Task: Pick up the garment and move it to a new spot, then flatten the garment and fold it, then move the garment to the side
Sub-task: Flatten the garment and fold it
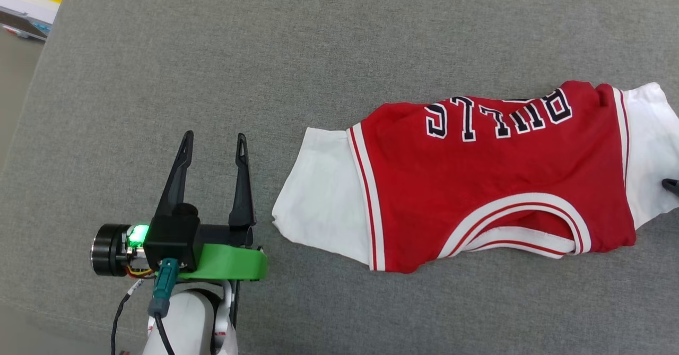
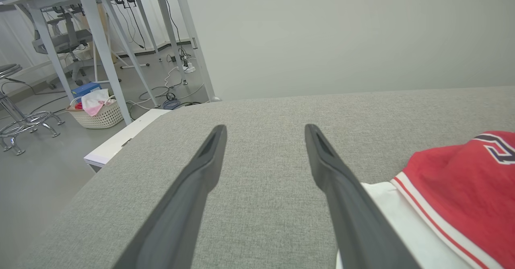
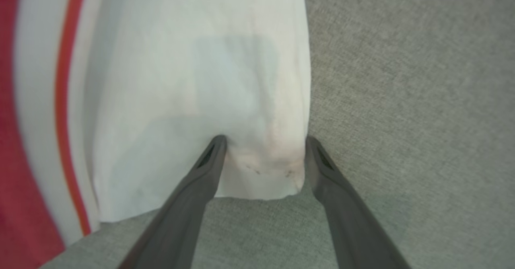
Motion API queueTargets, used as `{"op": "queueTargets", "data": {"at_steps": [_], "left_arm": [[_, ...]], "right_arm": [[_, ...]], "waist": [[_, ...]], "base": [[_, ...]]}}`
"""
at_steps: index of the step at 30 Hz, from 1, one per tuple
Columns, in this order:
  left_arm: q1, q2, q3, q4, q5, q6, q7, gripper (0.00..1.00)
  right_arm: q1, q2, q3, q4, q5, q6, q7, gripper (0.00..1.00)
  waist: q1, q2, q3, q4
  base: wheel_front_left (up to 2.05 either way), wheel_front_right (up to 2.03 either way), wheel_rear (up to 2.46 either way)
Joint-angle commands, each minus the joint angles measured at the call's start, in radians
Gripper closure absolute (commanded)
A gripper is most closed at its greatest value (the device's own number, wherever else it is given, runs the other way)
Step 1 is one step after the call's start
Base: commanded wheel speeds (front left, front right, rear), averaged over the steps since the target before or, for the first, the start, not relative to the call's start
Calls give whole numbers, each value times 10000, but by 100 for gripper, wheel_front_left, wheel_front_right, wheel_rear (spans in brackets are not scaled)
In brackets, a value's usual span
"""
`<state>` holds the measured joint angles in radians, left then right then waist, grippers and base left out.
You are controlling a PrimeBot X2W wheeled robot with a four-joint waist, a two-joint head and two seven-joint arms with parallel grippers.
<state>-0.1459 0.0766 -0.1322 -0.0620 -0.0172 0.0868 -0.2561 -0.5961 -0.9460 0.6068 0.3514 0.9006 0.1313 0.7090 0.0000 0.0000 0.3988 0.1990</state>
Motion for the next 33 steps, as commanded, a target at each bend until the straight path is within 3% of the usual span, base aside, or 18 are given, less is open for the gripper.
{"op": "queueTargets", "data": {"at_steps": [1,2,3,9,14,17,24,28,33], "left_arm": [[-101,-29,23,42,23,25,-57,0],[-79,-22,44,57,21,30,-57,0],[-58,-14,63,76,15,26,-57,0],[55,132,196,149,25,-22,-57,0],[146,394,427,232,-80,-185,-57,0],[174,445,716,466,-711,-692,-57,0],[-316,1335,731,956,-803,-1682,-43,0],[-928,1981,329,1054,-1397,-2058,868,0],[-1721,3291,-1093,766,-3065,-2166,3380,0]], "right_arm": [[542,454,325,275,-34,-6,-62,0],[590,487,393,294,-46,-6,-98,0],[626,508,451,282,-55,-6,-209,100],[658,671,246,217,85,-6,-1285,100],[958,448,124,-437,172,-6,-2101,100],[1401,205,-64,-1011,248,-6,-2568,100],[2895,-176,-1023,-2245,245,-6,-3076,100],[3724,-19,-1669,-2755,-11,-6,-3097,100],[4503,448,-2426,-3223,-476,-6,-2900,100]], "waist": [[0,0,-59,-47],[0,0,-102,-90],[0,0,-151,-136],[0,0,-731,-488],[0,0,-1391,-687],[0,0,-1798,-778],[0,0,-2407,-933],[0,0,-2543,-1032],[0,0,-2572,-1179]], "base": [[0,0,0],[0,0,0],[0,0,0],[0,0,0],[0,0,0],[0,0,0],[0,0,0],[0,0,0],[0,0,0]]}}
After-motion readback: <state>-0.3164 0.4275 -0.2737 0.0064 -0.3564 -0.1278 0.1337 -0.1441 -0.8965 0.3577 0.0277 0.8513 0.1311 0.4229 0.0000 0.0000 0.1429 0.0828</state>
